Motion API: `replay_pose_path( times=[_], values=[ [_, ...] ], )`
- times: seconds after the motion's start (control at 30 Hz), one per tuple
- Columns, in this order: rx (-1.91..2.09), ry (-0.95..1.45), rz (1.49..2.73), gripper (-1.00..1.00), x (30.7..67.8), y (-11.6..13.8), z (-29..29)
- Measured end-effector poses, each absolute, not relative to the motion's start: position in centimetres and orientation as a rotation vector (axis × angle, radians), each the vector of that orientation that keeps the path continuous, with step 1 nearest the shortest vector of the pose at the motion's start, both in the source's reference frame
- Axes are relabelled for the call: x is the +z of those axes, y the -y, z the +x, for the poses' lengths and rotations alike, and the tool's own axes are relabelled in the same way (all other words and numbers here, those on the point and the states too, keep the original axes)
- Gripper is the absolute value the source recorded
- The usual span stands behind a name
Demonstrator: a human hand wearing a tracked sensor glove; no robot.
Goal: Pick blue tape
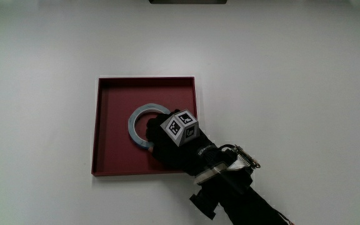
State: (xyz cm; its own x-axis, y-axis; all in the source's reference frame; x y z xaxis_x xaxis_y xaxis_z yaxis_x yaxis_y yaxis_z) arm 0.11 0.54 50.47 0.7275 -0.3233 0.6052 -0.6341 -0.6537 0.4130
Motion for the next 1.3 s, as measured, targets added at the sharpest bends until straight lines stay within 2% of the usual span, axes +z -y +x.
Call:
replay_pose_path(
  times=[0.17, 0.5, 0.97, 1.17, 1.3],
  values=[
    [0.616, 0.760, 2.354, 1.00, 50.0, -1.0, -0.2],
    [0.676, 0.785, 2.322, 1.00, 49.6, -1.3, 0.0],
    [0.702, 0.821, 2.359, 1.00, 45.6, -1.1, 2.8],
    [0.742, 0.781, 2.386, 1.00, 41.0, -0.9, 5.2],
    [0.727, 0.745, 2.427, 1.00, 40.0, -0.8, 7.2]
  ],
)
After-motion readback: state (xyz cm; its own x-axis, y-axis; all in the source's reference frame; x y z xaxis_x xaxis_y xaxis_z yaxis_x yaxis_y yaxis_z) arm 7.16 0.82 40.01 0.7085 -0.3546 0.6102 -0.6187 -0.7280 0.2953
